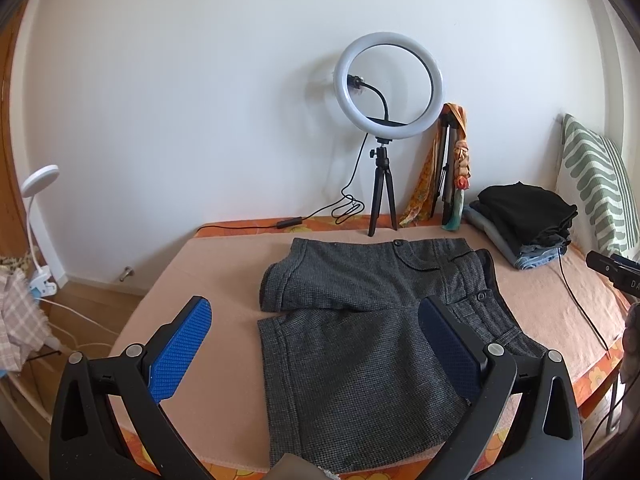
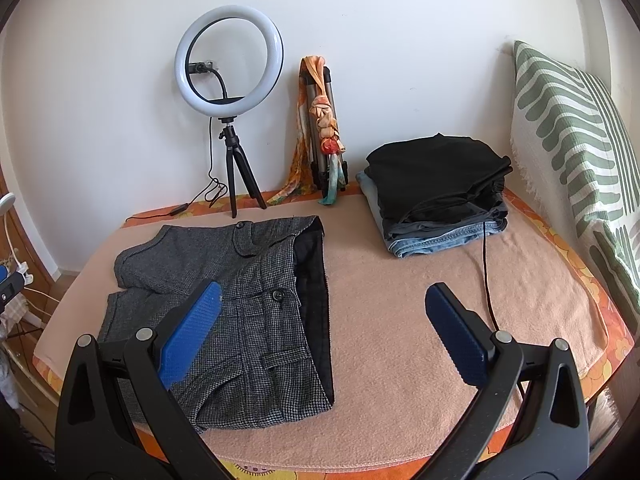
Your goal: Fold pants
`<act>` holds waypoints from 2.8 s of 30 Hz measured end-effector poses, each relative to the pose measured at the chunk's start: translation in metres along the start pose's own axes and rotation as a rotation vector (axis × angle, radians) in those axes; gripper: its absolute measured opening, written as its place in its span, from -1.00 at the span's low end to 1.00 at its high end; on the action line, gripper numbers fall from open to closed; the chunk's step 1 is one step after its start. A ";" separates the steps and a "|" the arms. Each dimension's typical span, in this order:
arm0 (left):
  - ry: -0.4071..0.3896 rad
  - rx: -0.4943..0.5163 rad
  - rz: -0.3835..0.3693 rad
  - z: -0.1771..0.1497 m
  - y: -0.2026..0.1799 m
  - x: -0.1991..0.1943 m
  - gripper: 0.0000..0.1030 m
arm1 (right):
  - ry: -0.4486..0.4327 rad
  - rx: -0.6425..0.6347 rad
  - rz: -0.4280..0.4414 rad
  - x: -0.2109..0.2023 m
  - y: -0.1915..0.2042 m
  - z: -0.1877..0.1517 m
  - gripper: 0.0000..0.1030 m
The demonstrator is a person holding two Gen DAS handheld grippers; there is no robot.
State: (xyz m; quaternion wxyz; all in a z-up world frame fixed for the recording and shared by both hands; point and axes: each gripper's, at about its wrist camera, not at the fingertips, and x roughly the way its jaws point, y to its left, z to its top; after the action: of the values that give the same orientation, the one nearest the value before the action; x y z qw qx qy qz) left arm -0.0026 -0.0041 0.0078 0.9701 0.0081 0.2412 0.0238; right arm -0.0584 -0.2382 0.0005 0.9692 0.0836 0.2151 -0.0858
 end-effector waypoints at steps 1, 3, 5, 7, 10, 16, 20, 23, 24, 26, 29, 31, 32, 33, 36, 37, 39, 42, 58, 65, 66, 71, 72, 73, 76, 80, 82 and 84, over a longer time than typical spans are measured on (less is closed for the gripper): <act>0.000 0.000 0.001 -0.001 0.000 0.000 0.99 | 0.000 0.000 0.000 0.000 0.000 0.000 1.00; 0.002 0.002 0.002 0.000 -0.001 0.001 0.99 | 0.001 -0.001 0.002 0.000 0.000 0.000 1.00; 0.001 0.004 0.002 0.000 -0.002 0.000 0.99 | 0.000 -0.001 0.001 0.000 0.000 0.000 1.00; -0.002 0.006 0.002 0.001 -0.002 0.000 0.99 | 0.000 -0.001 0.001 0.000 0.000 0.000 1.00; -0.006 0.008 0.005 0.000 -0.003 -0.001 0.99 | 0.001 0.001 0.001 -0.001 0.000 0.000 1.00; -0.004 0.007 0.003 -0.001 -0.003 0.000 0.99 | 0.001 0.006 0.000 -0.001 -0.002 0.001 1.00; -0.005 0.007 0.002 0.000 -0.003 0.000 0.99 | 0.000 0.006 0.001 -0.001 -0.001 0.002 1.00; -0.004 0.011 0.001 0.001 -0.004 0.001 0.99 | 0.000 0.006 0.001 -0.001 -0.001 0.002 1.00; -0.003 0.012 0.002 0.001 -0.004 0.002 0.99 | 0.000 0.006 0.000 -0.001 -0.001 0.002 1.00; -0.002 0.011 0.001 0.001 -0.003 0.002 0.99 | 0.000 0.008 0.001 -0.002 -0.001 0.002 1.00; -0.004 0.012 0.001 0.001 -0.003 0.001 0.99 | -0.001 0.009 -0.001 -0.001 0.000 0.002 1.00; -0.005 0.012 0.000 0.001 -0.003 0.001 0.99 | -0.002 0.008 0.000 -0.002 -0.001 0.002 1.00; -0.004 0.013 -0.001 0.001 -0.003 0.001 0.99 | -0.002 0.008 -0.001 -0.002 -0.001 0.002 1.00; -0.004 0.015 -0.001 0.000 -0.003 0.001 0.99 | -0.001 0.008 0.000 -0.002 -0.001 0.002 1.00; -0.003 0.015 -0.002 0.000 -0.003 0.001 0.99 | -0.002 0.009 0.000 -0.002 -0.001 0.002 1.00; -0.002 0.014 -0.003 0.000 -0.003 0.001 0.99 | -0.002 0.009 0.000 -0.002 -0.001 0.002 1.00; -0.002 0.014 -0.003 0.000 -0.003 0.001 0.99 | -0.002 0.009 0.001 -0.002 -0.001 0.002 1.00; -0.002 0.015 -0.002 0.000 -0.003 0.001 0.99 | -0.002 0.008 0.001 -0.002 -0.001 0.002 1.00; 0.016 -0.004 0.005 -0.001 0.007 0.013 0.99 | -0.001 0.011 0.006 0.000 0.000 0.002 1.00; 0.079 -0.048 -0.033 0.003 0.024 0.043 0.99 | 0.000 0.027 0.072 0.013 -0.003 0.006 1.00; 0.096 -0.074 -0.061 0.004 0.029 0.049 0.99 | 0.006 0.035 0.098 0.015 -0.004 0.007 1.00; 0.168 -0.129 -0.161 0.013 0.047 0.076 0.98 | 0.047 0.034 0.121 0.028 -0.006 0.018 1.00; 0.172 -0.110 -0.153 0.017 0.049 0.082 0.98 | 0.056 0.026 0.120 0.031 -0.008 0.020 1.00; 0.174 -0.085 -0.144 0.022 0.049 0.087 0.98 | 0.064 0.020 0.124 0.034 -0.008 0.023 1.00; 0.186 -0.016 -0.116 0.037 0.053 0.109 0.97 | 0.108 0.005 0.153 0.051 -0.012 0.033 1.00; 0.248 0.020 -0.124 0.055 0.062 0.152 0.92 | 0.153 -0.010 0.190 0.083 -0.020 0.049 1.00; 0.278 0.008 -0.137 0.065 0.068 0.175 0.85 | 0.168 -0.032 0.192 0.101 -0.021 0.058 1.00; 0.300 -0.006 -0.150 0.073 0.072 0.198 0.81 | 0.179 -0.073 0.194 0.118 -0.017 0.066 1.00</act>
State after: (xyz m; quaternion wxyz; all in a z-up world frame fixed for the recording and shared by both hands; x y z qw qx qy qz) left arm 0.2029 0.0774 -0.0183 0.9223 -0.0166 0.3832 -0.0468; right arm 0.0701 -0.2836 0.0063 0.9524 0.0759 0.2944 0.0242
